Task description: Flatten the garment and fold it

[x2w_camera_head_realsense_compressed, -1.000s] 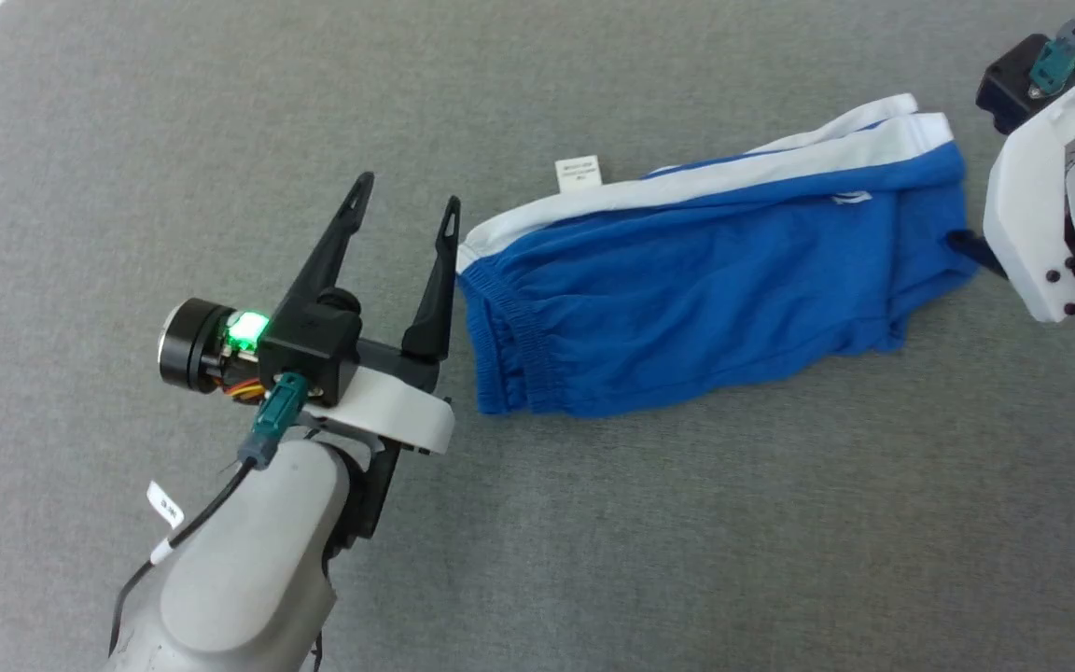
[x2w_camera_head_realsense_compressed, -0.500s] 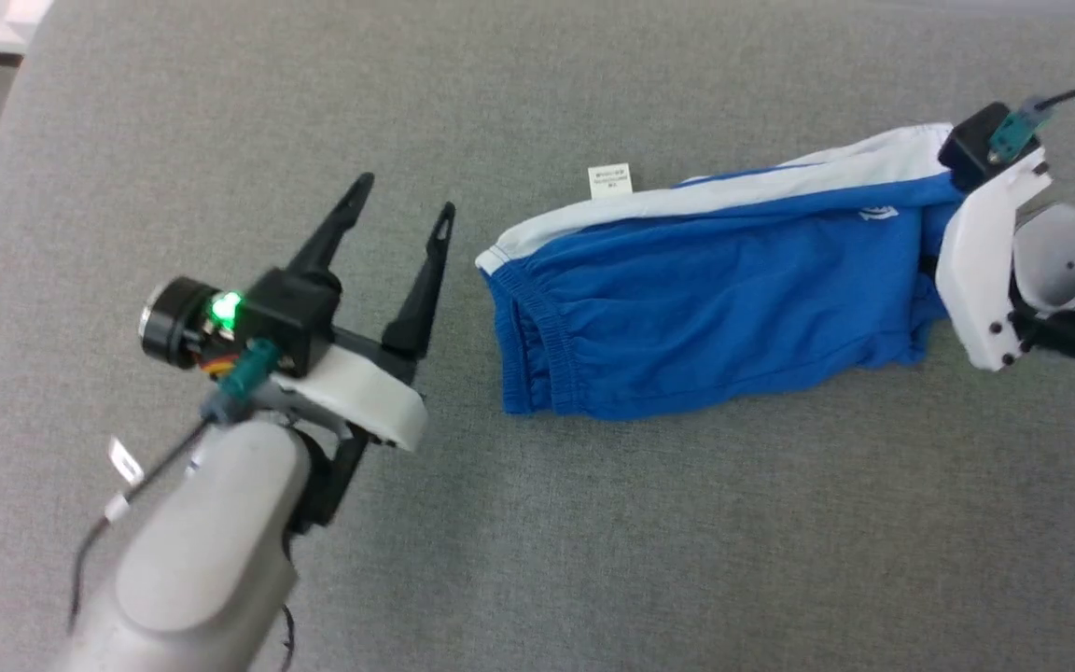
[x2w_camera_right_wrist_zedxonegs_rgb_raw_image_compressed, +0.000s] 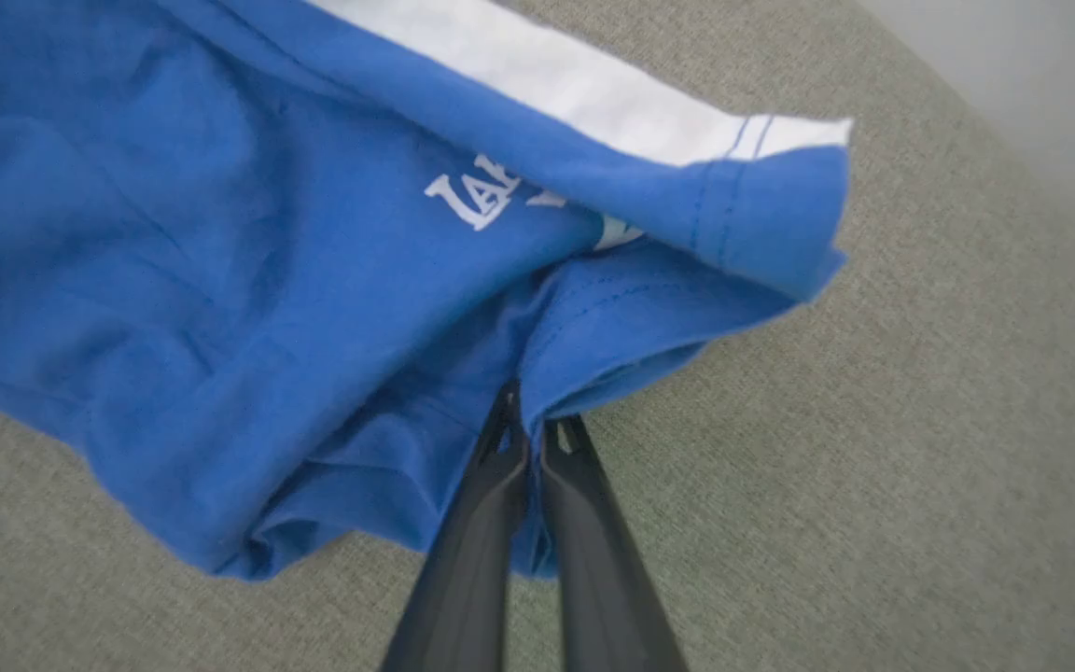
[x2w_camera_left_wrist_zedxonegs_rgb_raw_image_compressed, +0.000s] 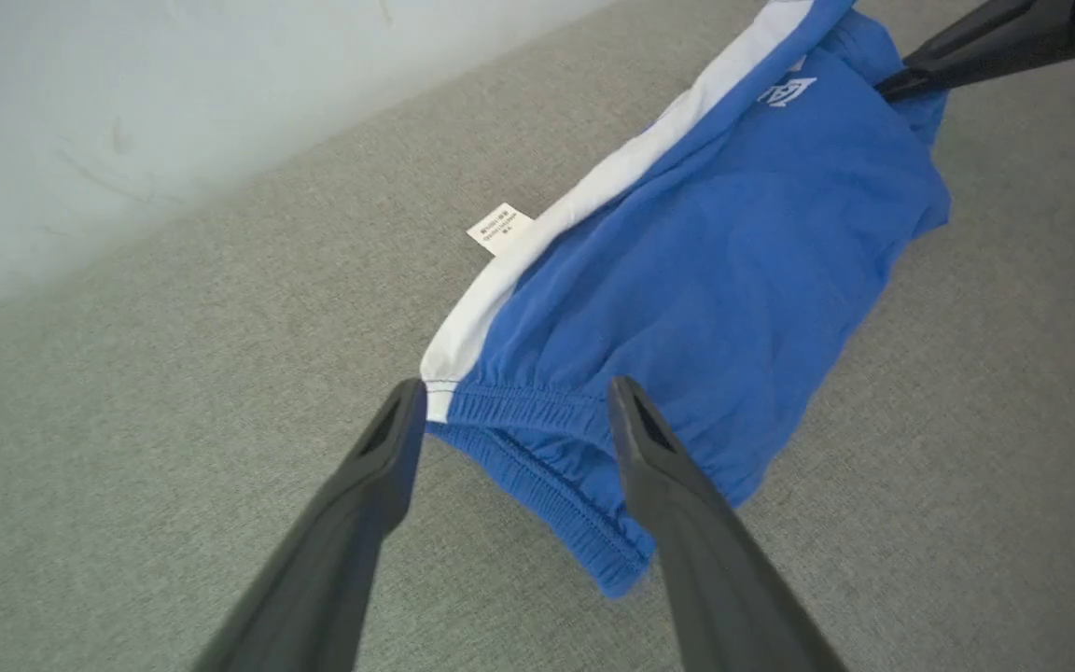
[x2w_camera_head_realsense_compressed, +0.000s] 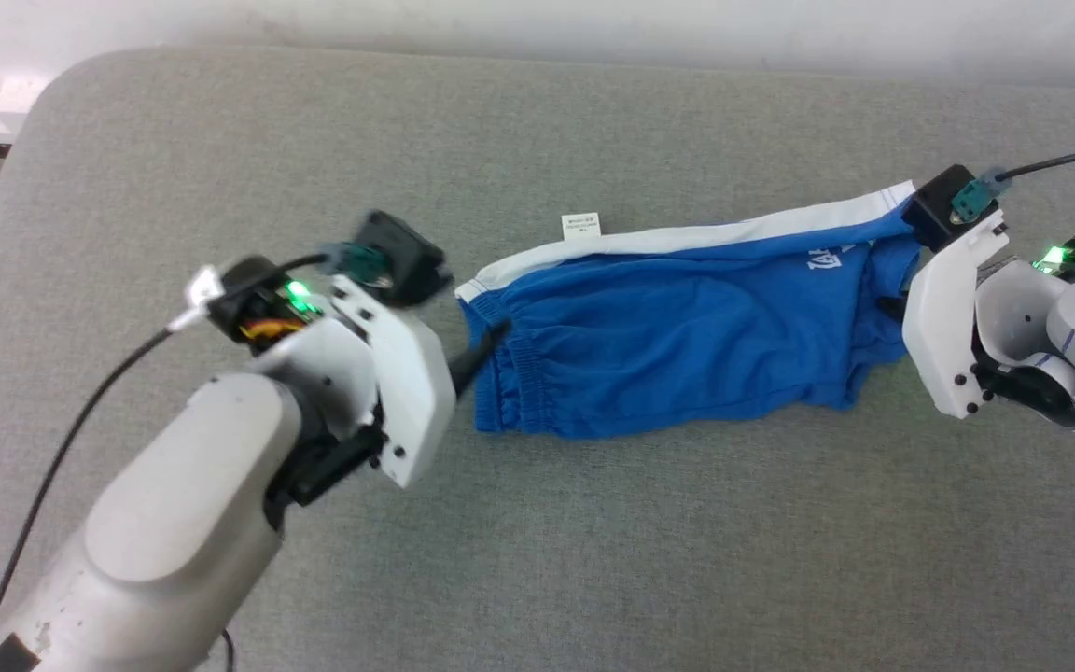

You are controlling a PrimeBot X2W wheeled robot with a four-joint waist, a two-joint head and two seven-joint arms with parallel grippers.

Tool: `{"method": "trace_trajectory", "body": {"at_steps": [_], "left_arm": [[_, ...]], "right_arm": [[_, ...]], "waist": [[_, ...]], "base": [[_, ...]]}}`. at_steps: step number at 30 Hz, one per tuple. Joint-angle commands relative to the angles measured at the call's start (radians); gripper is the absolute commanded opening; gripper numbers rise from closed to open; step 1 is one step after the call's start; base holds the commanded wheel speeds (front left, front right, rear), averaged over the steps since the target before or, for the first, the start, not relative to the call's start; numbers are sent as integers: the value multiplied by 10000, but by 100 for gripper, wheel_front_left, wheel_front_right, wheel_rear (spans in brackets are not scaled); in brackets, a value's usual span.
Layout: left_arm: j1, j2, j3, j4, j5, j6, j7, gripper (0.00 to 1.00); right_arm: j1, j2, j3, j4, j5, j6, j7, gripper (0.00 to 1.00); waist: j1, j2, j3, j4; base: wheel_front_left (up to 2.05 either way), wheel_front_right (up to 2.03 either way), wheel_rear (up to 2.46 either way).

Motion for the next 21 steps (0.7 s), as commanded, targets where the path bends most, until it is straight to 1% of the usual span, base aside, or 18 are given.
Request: {"method": "trace_trajectory", "body": {"at_steps": [1, 4, 8, 10, 11, 14, 18, 19, 20, 21], "left_arm": [[-195, -6, -367, 88, -376, -86, 624, 100], [-327, -34, -891, 389, -791, -126, 1373, 100], [-530, -191, -1530, 1005, -985, -144, 1757, 100], [-631, -330, -1876, 1368, -1077, -148, 1820, 100], [-631, -330, -1876, 1368, -1077, -148, 1820, 100], [-785, -483, -2454, 1960, -1182, -150, 1828, 100], [-939, -525, -3179, 2606, -1346, -151, 1639, 100], [-964, -513, -3341, 2694, -1424, -151, 1575, 11], [-991, -486, -3477, 2756, -1510, -151, 1494, 0], [-1027, -445, -3576, 2775, -1579, -152, 1335, 0]], "right_arm": [[66, 75, 121, 45, 19, 52, -140, 0], [-35, 153, 255, 101, -8, 52, -245, 0], [-209, 285, 406, 156, -51, 52, -280, 0], [-289, 372, 469, 180, -70, 52, -283, 0], [-289, 372, 469, 180, -70, 52, -283, 0], [-372, 493, 551, 221, -102, 52, -263, 0], [-408, 613, 626, 254, -111, 52, -296, 0], [-394, 620, 639, 258, -100, 52, -320, 0], [-372, 616, 651, 256, -82, 52, -353, 0], [-351, 601, 660, 241, -70, 52, -439, 0]], "waist": [[0, 0, 51, -113], [0, 0, 169, -213], [0, 0, 347, -346], [0, 0, 447, -423], [0, 0, 447, -423], [0, 0, 571, -525], [0, 0, 657, -647], [0, 0, 649, -663], [0, 0, 629, -676], [0, 0, 591, -689]], "base": [[0, 0, 0], [0, 0, 0], [0, 0, 0], [0, 0, 0], [0, 0, 0], [0, 0, 0], [0, 0, 0], [0, 0, 0], [0, 0, 0], [0, 0, 0]]}}
